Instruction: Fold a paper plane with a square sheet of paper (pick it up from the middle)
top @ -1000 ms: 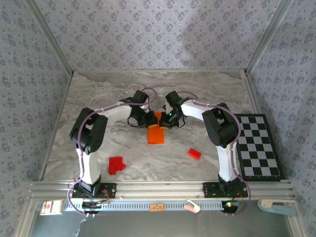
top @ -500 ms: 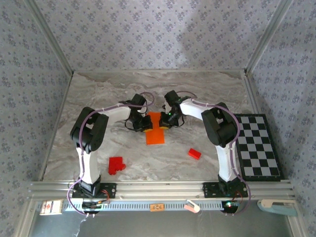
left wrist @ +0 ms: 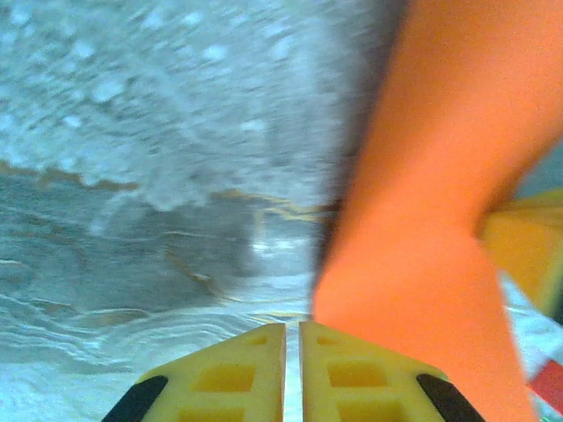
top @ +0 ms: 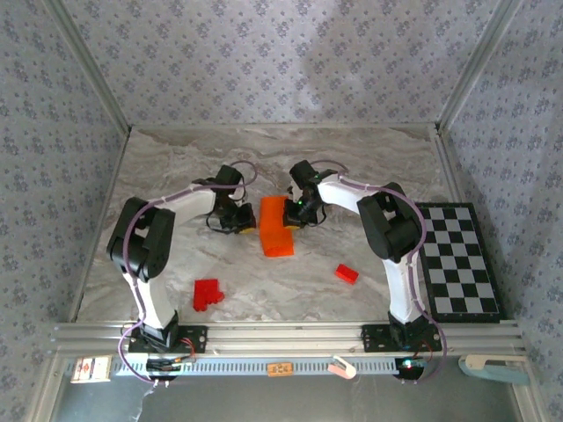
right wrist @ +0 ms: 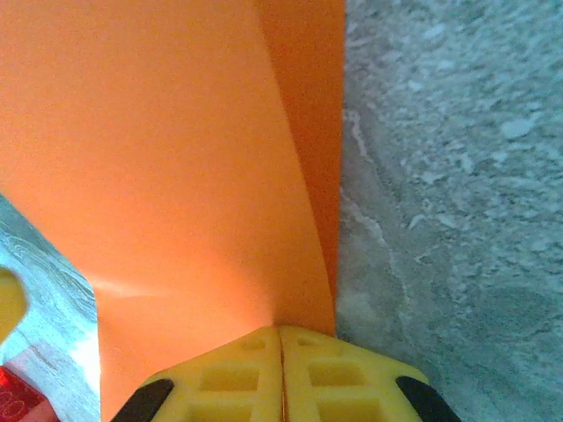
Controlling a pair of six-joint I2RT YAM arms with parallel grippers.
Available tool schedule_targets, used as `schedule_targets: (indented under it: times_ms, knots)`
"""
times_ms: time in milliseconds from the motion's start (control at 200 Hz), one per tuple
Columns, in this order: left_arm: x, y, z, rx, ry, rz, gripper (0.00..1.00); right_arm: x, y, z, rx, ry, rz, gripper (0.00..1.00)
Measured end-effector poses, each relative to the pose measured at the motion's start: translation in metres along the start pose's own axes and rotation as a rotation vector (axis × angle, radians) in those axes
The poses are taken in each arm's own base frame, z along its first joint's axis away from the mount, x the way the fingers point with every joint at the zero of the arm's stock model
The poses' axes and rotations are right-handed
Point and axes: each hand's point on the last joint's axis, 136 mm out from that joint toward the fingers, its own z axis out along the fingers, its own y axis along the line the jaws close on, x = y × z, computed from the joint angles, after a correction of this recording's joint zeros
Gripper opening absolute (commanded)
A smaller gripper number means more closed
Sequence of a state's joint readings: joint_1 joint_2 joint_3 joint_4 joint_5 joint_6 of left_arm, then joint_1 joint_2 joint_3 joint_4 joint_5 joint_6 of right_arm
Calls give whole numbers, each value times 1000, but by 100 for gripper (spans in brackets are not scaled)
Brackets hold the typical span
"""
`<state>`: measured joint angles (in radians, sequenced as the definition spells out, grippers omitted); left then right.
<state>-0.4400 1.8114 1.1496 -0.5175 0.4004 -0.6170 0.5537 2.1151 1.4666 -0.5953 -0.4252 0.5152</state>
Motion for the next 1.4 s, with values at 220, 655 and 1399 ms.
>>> schedule_targets:
  times_ms: [220, 655, 1399]
  knots:
    - [-2, -45, -4, 157, -22, 52, 13, 0, 0, 0, 4, 2, -9, 8]
    - [0, -34, 47, 117, 97, 52, 14, 0, 0, 1, 11, 8, -13, 8]
    - [-11, -50, 17, 229, -11, 125, 15, -1, -1, 0, 49, 19, -68, 8]
